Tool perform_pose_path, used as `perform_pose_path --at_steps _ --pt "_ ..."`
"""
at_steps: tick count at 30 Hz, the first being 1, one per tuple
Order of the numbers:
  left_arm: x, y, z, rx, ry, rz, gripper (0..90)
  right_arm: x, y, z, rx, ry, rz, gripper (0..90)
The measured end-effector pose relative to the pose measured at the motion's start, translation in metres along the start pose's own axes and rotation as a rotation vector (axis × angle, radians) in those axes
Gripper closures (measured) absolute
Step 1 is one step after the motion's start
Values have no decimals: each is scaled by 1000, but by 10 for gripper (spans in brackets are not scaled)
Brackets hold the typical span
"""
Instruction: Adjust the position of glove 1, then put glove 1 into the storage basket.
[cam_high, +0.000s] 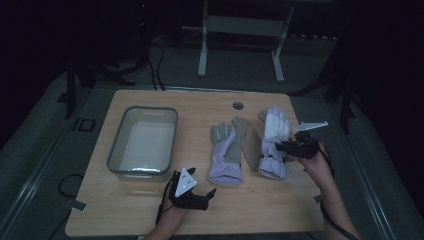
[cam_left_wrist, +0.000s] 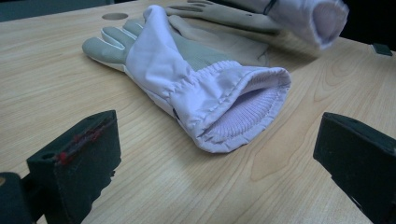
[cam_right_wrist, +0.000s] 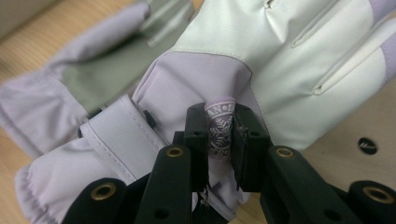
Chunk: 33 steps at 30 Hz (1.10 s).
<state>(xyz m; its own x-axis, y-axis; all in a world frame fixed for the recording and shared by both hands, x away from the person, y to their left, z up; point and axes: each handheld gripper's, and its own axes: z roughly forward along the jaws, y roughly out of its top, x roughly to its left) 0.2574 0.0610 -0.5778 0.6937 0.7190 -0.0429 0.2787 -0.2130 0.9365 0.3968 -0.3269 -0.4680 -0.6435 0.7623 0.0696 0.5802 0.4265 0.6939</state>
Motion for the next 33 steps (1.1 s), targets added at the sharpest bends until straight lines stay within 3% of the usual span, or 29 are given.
perform_pose_path --at_steps 8,12,22,33 --pt "0 0 0 3 1 2 9 16 22 -21 -43 -12 -9 787" --pt "0 0 0 -3 0 0 9 25 32 -24 -53 -3 -25 787" --pt "0 0 0 -1 2 -2 9 51 52 -13 -35 16 -58 788" --pt "0 0 0 -3 1 -1 9 88 82 9 -30 69 -84 788"
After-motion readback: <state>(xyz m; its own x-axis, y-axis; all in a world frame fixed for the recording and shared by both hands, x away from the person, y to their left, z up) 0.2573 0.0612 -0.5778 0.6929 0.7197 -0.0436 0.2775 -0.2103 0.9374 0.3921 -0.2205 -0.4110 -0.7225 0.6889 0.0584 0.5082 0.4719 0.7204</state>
